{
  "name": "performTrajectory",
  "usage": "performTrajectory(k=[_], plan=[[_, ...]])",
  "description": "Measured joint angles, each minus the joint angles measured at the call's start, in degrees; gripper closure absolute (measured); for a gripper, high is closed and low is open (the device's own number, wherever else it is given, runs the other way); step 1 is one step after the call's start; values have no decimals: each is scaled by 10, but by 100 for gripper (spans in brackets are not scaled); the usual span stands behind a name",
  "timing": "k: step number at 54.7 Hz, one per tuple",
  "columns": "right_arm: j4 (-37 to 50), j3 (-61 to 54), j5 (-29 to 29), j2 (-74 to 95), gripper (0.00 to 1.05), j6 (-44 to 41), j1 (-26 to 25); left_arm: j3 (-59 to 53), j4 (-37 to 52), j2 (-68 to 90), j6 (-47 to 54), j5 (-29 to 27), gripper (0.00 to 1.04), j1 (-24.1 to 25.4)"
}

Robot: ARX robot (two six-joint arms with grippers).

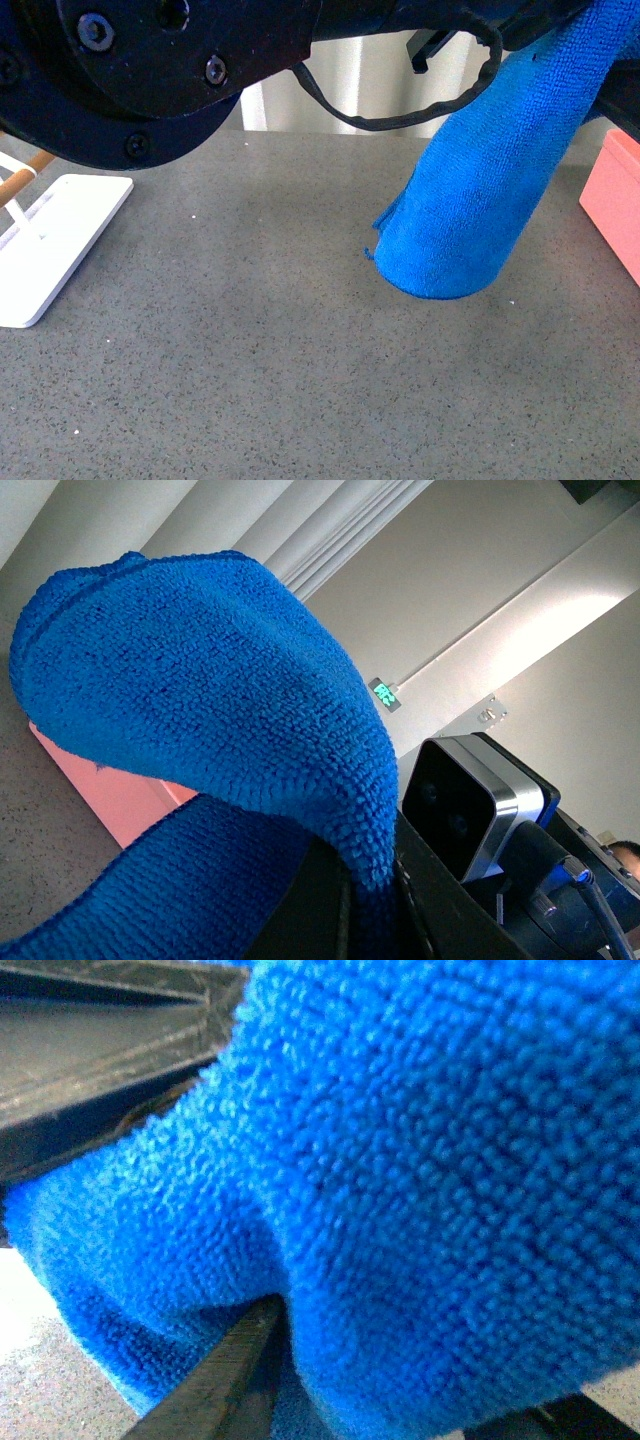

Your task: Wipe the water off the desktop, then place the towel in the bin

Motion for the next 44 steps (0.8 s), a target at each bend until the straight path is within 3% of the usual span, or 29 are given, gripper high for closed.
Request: performTrajectory(k=[6,14,24,30,44], plan=[[5,1,2,0,86,5,3,0,0,0,0,0,100,0],[11,1,2,-2,101,10,3,0,0,0,0,-1,100,1],[7,0,11,-22,101,10,3,0,-9,-3,1,-6,100,7],[-59,0,39,-53,101,-15,3,0,-26,-3,6,-15,100,14],[-143,0,42,-116,101,-52,-13,2,-53,0,17,-25,100,34]])
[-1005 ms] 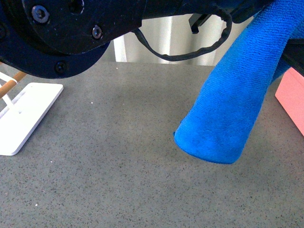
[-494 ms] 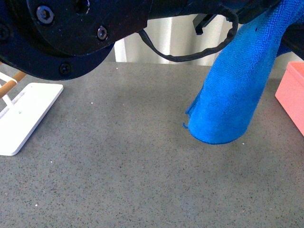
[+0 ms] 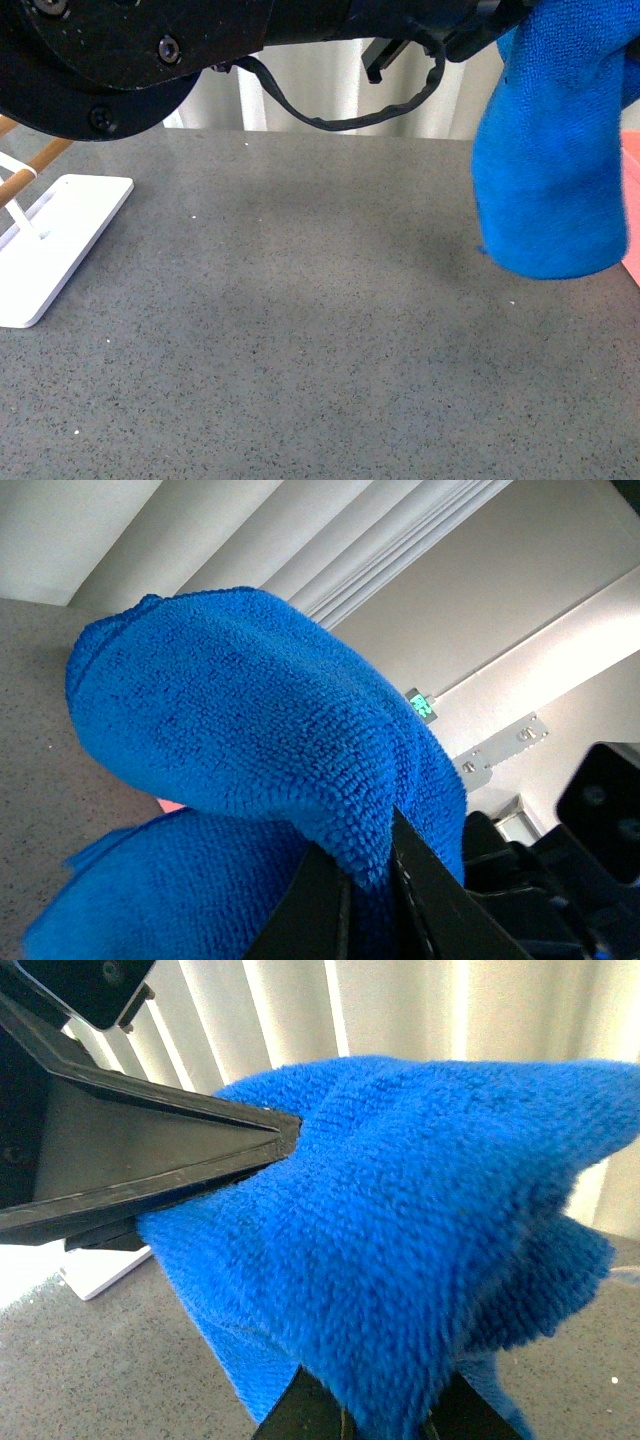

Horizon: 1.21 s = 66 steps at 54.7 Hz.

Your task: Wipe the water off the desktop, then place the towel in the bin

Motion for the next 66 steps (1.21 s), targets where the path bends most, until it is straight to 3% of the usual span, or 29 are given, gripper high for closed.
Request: performTrajectory(k=[10,15,32,53,66], plan=[[-50,4,0,-27,101,-25,-21,1,-22,4,20,2,74,19],[-69,9,15,-28,101,-39,-38,-2,-33,9,37,-1,52,58],[-78,12,21,-18,101,-52,-44,-66,-52,-17,90,44,5,182],[-91,16,40,22,101,-73,-44,-230,-117,-210,194,186,7,350],[-87,16,51,43,101,-75,-38,-271,-139,-281,205,218,7,431]])
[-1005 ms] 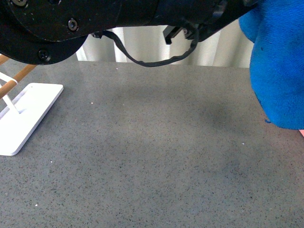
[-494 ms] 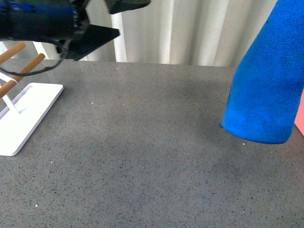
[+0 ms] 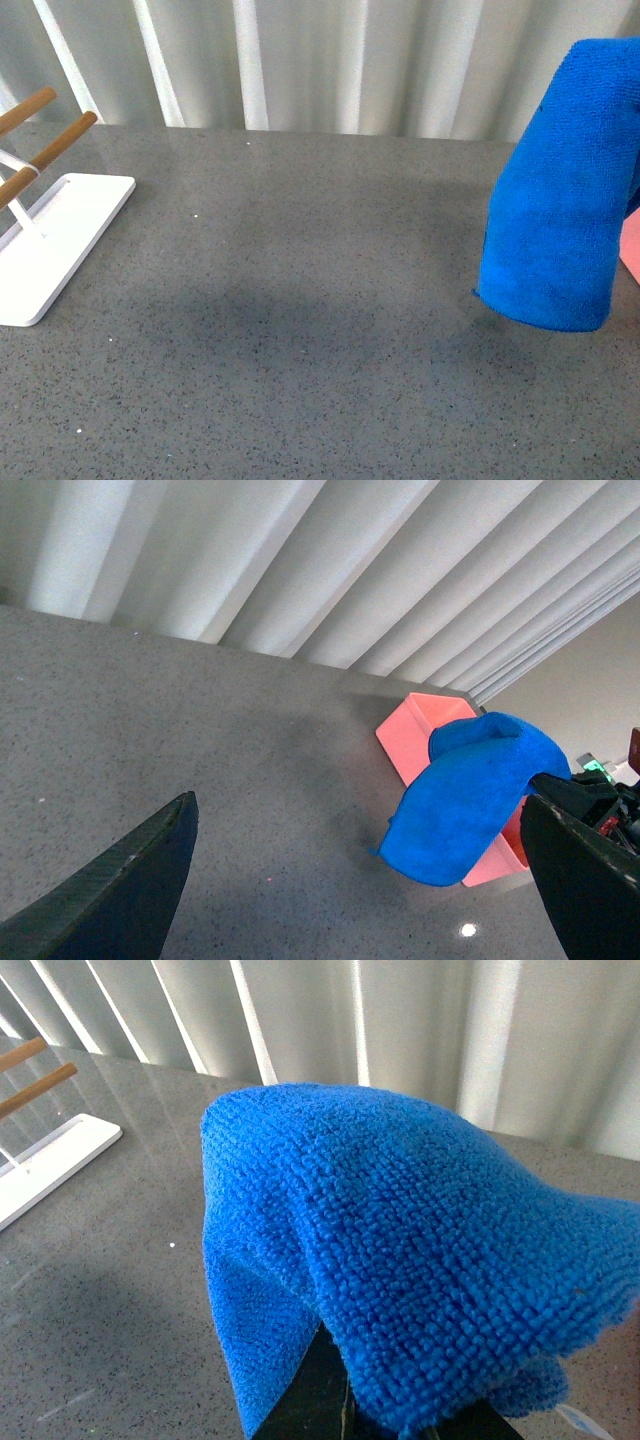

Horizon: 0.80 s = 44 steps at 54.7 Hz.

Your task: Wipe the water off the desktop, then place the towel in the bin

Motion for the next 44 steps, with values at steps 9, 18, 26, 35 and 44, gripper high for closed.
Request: performTrajectory(k=[9,18,26,35,44], plan=[[0,0,5,1,101,-3,6,-107,168,-47,139,-330,32,-35],[-13,0,5,1,101,-9,3,-183,183,-111,199,-436,60,-50],[-24,0,4,-2,101,-17,1,-236,176,-169,213,-451,91,-68],[-26,1,9,-5,101,-17,0,-271,155,-226,218,-470,101,-86],[-28,2,17,-9,101,-17,12,-301,121,-288,219,-501,101,-120]])
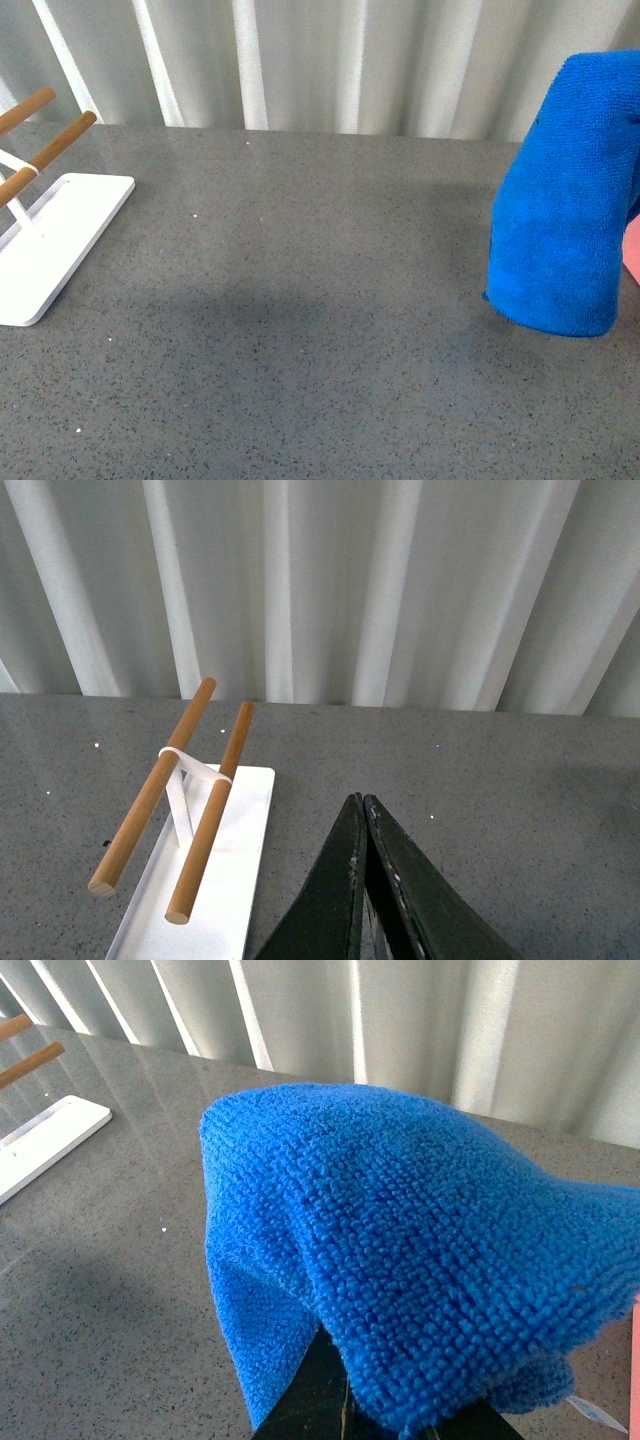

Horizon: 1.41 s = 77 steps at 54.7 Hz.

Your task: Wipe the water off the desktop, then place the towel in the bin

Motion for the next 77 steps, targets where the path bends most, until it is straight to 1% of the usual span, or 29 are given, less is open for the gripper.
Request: performTrajectory(k=[3,7,17,31,53,77], plan=[[-3,0,0,-6,101,0,7,-12,-17,-28,0,-1,101,-1],[-6,0,2,-11,101,0,11,-34,5,-37,0,-1,101,-1],[-17,0,2,-17,101,-2,17,-46,-55,-104,0,-2,101,-1],[-23,0,6,-28,101,-3,21,-47,-166,-228,0,-2,101,-1],[-23,0,9,-28,101,-3,30,-47,-285,-352,0,-2,101,-1],[-22,0,15,-29,101,-7,37,-47,-357,-425,0,-2,101,-1]])
